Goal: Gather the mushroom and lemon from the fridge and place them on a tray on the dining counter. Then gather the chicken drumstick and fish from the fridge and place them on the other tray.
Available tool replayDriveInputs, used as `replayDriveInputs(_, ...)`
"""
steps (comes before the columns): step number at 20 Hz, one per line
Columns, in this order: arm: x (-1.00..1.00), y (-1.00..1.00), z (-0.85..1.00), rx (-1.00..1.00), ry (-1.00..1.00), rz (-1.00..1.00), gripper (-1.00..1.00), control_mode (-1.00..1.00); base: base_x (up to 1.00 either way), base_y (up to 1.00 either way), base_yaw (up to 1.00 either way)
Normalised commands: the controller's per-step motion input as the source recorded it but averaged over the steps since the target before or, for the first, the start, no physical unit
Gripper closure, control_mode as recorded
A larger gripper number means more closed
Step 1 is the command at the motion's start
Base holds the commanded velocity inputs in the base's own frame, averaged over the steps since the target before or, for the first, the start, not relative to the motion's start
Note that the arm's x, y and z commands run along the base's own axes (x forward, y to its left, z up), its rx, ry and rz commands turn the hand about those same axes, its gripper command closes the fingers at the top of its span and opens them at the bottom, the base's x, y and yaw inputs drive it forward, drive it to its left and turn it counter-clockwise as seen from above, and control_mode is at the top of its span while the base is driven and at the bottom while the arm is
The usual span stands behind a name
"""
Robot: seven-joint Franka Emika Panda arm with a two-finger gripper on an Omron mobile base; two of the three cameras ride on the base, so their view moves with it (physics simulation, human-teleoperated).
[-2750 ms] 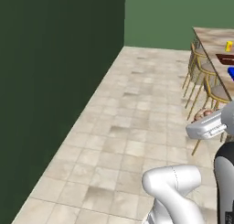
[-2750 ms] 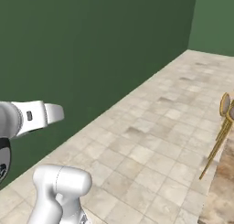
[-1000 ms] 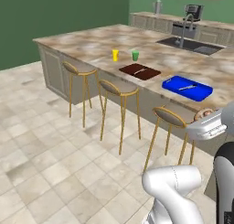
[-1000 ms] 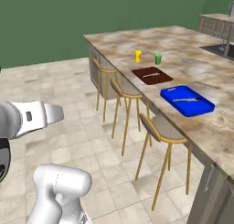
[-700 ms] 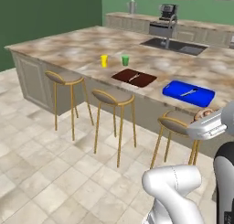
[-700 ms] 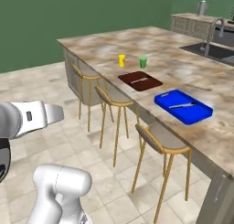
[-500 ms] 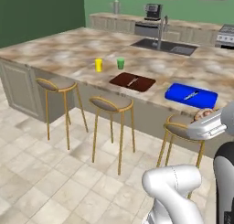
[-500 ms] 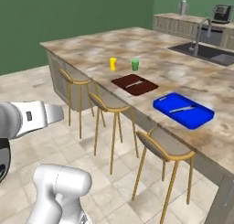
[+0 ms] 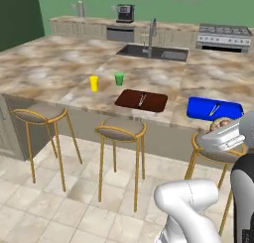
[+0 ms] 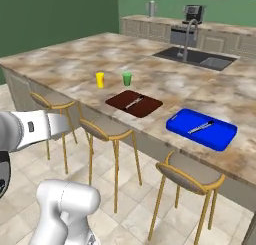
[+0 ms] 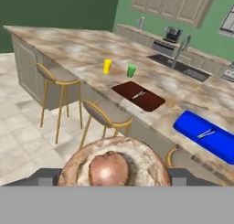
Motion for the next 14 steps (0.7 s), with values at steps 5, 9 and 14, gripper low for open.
replayDriveInputs(5,0.00,0.00,0.00,0.00,0.00,0.00,1.00,1.00,0.78,0.42,-0.44)
replayDriveInputs(9,0.00,0.00,0.00,0.00,0.00,0.00,1.00,1.00,0.72,0.37,-0.45)
replayDriveInputs(14,0.00,0.00,0.00,0.00,0.00,0.00,1.00,1.00,0.69,0.44,-0.46)
